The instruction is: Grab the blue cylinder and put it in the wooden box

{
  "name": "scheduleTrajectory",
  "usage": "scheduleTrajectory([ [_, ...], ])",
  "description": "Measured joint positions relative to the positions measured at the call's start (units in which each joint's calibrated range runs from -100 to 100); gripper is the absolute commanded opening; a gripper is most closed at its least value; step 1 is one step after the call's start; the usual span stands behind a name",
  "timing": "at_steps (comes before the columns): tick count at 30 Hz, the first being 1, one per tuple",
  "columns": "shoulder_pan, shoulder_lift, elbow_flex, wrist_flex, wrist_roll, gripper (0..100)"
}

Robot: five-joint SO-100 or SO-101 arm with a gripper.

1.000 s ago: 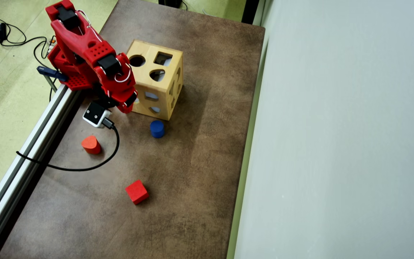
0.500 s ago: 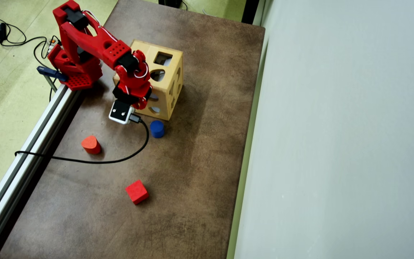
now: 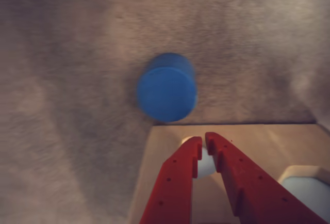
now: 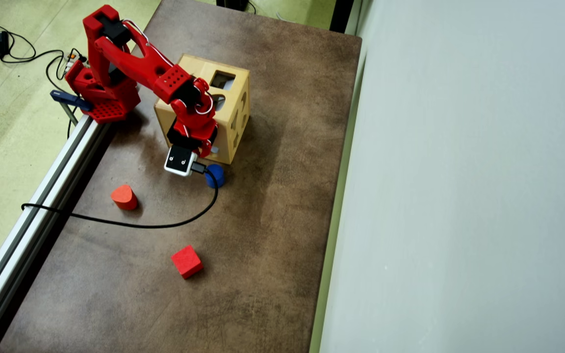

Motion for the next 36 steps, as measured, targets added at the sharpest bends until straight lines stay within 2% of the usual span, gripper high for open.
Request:
scheduleTrajectory([
  [11, 4.7, 9.4, -10.5, -0.1, 0.0, 3],
  [36, 4.6, 10.5, -10.7, -0.1, 0.1, 5],
])
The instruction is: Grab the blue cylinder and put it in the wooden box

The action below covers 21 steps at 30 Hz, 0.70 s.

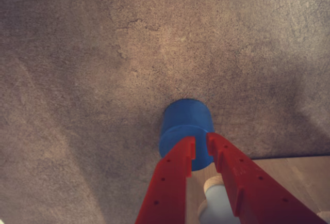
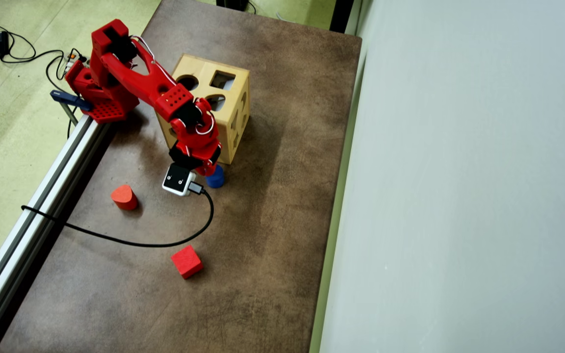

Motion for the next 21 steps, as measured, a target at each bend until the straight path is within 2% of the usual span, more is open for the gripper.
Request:
scheduleTrajectory([
  [6, 0.0, 0.0, 0.0, 0.0, 0.1, 7],
  [15, -0.5, 0.0, 0.0, 0.1, 0.1, 24],
  [21, -1.9, 0.0, 0.0, 3.4, -0.1, 25],
])
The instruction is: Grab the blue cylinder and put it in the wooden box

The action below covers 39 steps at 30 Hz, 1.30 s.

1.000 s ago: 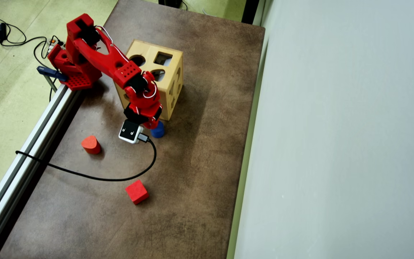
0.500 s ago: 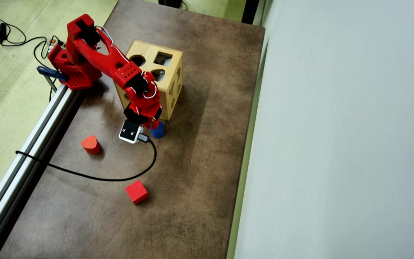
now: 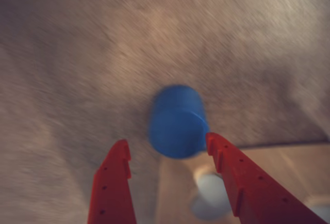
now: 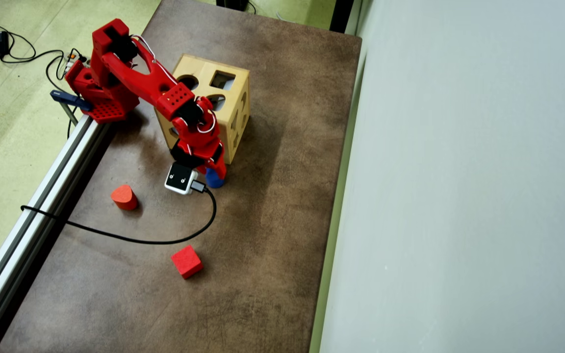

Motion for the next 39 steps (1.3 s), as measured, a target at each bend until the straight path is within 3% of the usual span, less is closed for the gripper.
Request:
scheduleTrajectory([
  [5, -0.4, 0.0, 0.0, 3.8, -0.2, 25],
  [33, 0.0, 5.9, -8.4, 4.0, -1.8, 25],
  [39, 0.0, 5.9, -8.4, 4.7, -2.3, 33],
])
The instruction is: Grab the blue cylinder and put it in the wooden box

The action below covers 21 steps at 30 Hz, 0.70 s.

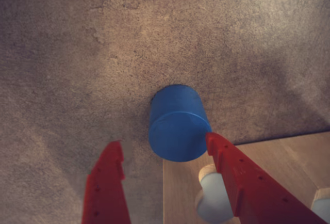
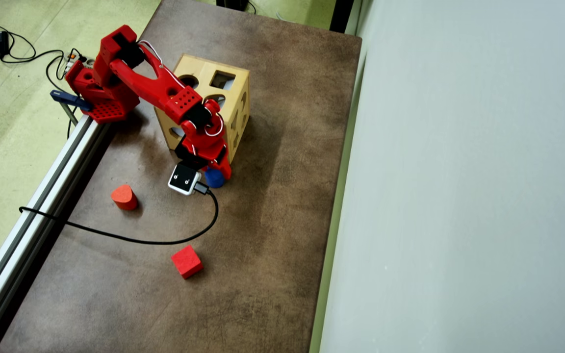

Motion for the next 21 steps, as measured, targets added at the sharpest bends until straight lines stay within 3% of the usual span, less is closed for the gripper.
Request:
scheduleTrajectory([
  [21, -0.1, 5.2, -0.7, 4.3, -0.9, 35],
])
